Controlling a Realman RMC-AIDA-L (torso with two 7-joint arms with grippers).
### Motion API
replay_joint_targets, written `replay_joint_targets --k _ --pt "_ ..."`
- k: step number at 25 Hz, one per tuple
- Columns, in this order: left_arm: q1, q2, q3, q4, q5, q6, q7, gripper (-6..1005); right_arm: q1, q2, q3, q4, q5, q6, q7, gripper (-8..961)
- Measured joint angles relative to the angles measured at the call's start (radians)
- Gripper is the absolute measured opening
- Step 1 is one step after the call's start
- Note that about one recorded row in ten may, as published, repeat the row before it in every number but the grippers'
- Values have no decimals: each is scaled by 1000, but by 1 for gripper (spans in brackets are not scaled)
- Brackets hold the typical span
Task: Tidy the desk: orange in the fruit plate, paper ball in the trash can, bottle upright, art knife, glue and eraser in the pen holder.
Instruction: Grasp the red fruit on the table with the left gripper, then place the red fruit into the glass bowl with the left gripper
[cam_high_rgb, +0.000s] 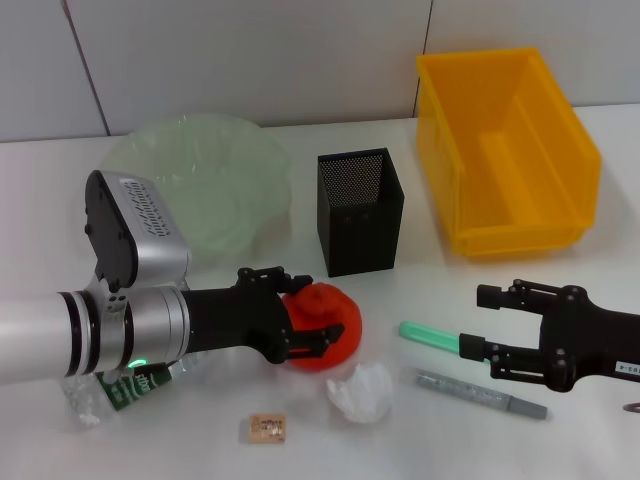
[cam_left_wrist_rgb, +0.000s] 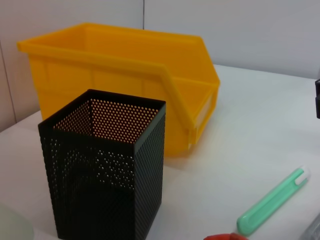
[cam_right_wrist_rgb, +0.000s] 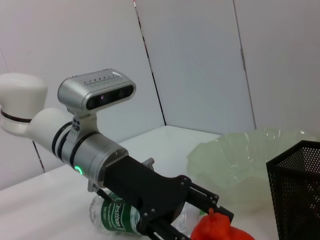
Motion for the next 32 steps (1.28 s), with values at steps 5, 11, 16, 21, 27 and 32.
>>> replay_joint_targets --k 5,11,16,21,27,32 --pt "-2 1 0 -1 1 -3 0 645 9 0 0 -17 1 1 -5 737" --pt "1 2 0 1 3 -11 5 433 10 2 9 -20 3 -7 -9 737" --pt "4 1 0 8 -1 -10 10 344 10 3 15 -26 4 -8 -10 737" --pt "11 0 6 44 -3 7 2 254 9 3 25 -28 4 -8 -11 737" --pt "75 2 20 179 -4 11 -14 185 7 3 26 -31 4 -9 -11 738" --pt "148 9 15 335 0 13 -48 160 9 3 27 -35 4 -7 -11 738"
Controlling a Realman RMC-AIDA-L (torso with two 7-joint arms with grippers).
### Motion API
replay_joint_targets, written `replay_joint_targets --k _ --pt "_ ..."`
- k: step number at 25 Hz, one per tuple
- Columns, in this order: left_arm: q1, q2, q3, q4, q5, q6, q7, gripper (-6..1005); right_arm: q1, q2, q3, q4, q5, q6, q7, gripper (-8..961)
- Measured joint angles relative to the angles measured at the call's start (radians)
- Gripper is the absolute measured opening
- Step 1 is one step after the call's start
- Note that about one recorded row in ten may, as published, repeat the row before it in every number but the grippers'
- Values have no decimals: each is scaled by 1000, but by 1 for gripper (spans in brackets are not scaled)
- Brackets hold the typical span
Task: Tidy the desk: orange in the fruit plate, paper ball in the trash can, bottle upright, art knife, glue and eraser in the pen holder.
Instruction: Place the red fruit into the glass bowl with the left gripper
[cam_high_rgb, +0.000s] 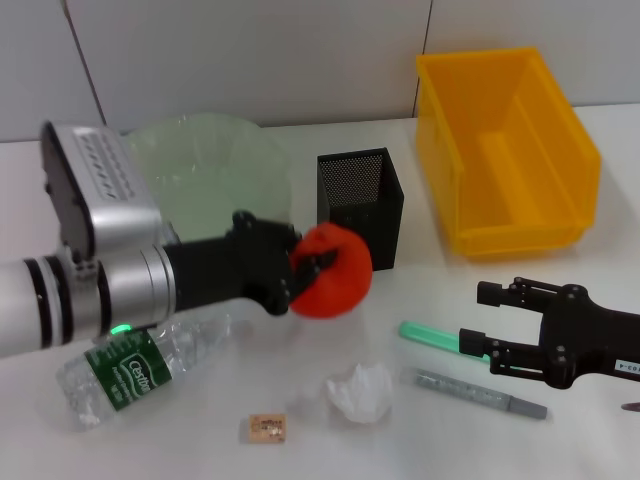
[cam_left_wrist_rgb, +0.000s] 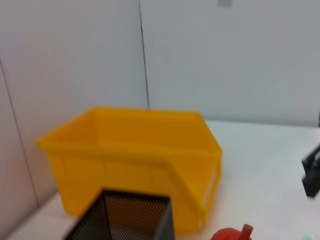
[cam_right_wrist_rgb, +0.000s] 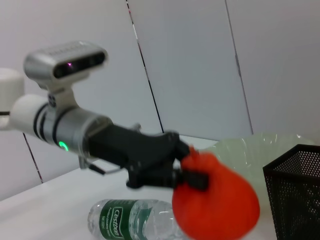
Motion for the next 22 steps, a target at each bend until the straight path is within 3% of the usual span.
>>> replay_joint_targets --k 6,10,16,22 --pt "71 0 -45 145 -6 0 -4 156 1 0 0 -4 0 3 0 738" --pt "75 -3 -80 154 -94 -37 18 160 2 1 1 -8 9 5 0 738" --pt "-2 -5 -81 59 -182 -208 50 165 10 1 0 -15 15 2 0 738" --pt "-113 -4 -89 -109 -207 -384 51 170 13 1 0 -21 18 1 0 738"
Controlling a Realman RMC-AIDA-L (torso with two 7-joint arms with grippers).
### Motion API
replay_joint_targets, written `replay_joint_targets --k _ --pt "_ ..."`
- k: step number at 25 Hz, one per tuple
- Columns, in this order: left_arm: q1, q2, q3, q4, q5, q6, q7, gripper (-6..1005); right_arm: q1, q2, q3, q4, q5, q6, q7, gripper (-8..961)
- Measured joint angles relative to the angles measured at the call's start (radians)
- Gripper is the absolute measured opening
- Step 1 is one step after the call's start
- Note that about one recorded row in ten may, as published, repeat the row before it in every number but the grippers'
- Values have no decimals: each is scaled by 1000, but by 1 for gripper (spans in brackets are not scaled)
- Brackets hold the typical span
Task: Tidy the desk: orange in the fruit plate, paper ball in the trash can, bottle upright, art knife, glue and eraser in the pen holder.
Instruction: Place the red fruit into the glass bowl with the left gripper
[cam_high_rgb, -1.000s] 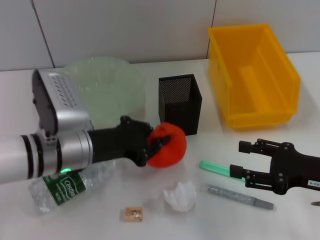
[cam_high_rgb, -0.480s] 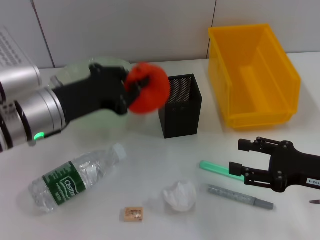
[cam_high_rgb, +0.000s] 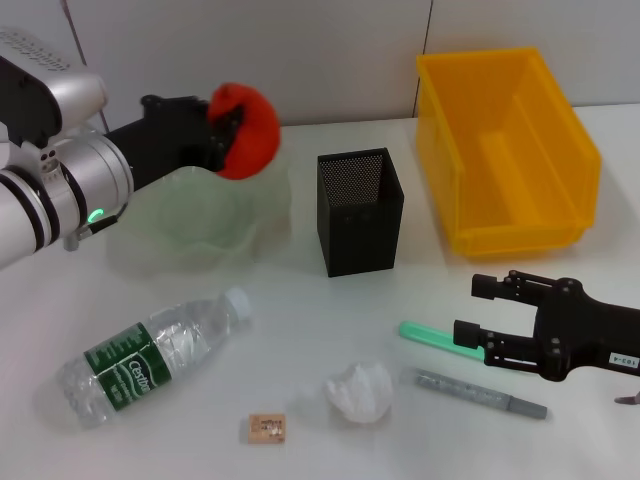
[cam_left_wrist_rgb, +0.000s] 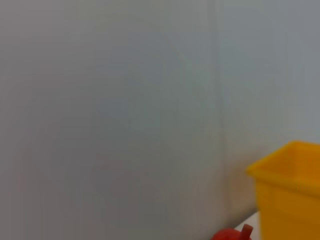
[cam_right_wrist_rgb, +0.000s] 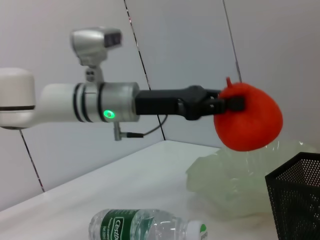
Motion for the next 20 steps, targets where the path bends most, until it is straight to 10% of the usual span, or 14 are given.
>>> replay_joint_targets --k 20 --pt "-33 -4 33 -86 7 -148 0 275 0 -1 0 -1 6 8 0 738"
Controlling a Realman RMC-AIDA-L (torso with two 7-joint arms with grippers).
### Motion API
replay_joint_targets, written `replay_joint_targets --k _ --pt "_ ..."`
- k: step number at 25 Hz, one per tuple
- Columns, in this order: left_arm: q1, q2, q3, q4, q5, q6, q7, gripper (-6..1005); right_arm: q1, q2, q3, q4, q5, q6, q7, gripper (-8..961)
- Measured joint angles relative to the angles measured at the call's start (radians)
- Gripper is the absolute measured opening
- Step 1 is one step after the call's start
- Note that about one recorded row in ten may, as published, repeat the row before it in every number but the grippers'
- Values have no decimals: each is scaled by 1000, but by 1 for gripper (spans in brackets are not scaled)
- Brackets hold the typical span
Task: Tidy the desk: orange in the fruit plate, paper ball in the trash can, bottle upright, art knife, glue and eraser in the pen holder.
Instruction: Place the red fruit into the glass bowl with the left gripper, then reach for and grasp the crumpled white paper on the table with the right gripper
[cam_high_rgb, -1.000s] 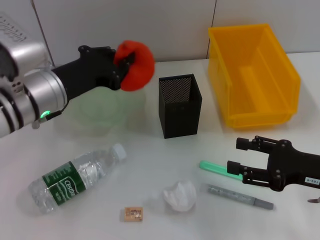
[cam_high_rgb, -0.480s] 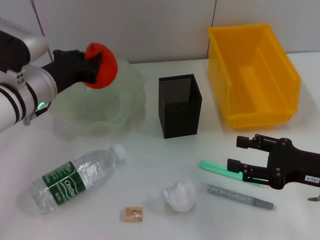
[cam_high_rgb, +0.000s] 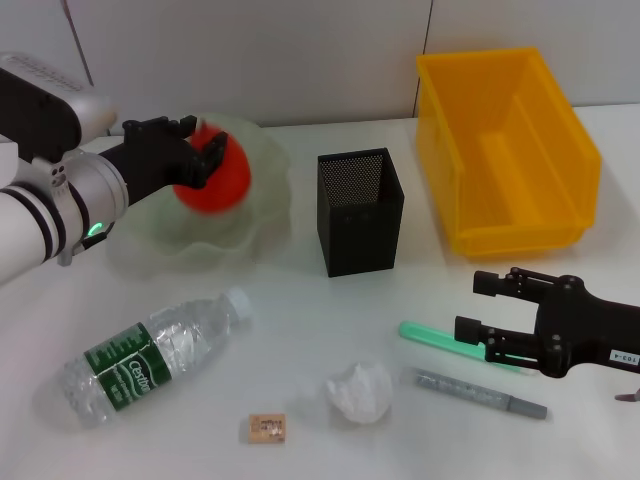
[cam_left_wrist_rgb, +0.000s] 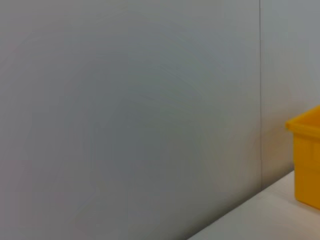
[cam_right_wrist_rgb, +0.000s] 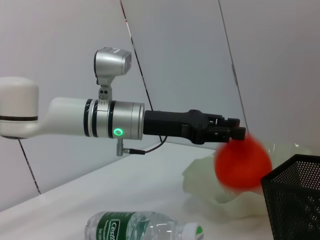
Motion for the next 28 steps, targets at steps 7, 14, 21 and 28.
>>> replay_joint_targets --k 7,14,21,28 --pt "-27 -1 -13 -25 -7 -25 0 453 -2 2 0 -11 0 -6 0 738" --pt "-25 -2 -13 -7 -19 -30 0 698 -8 1 14 -12 1 -6 -5 738" --pt "-10 5 -36 15 -125 66 -3 804 -9 -3 23 -18 -5 -11 -15 738" --pt "41 15 -261 4 -127 596 5 804 4 -3 14 -18 -40 -12 -7 738"
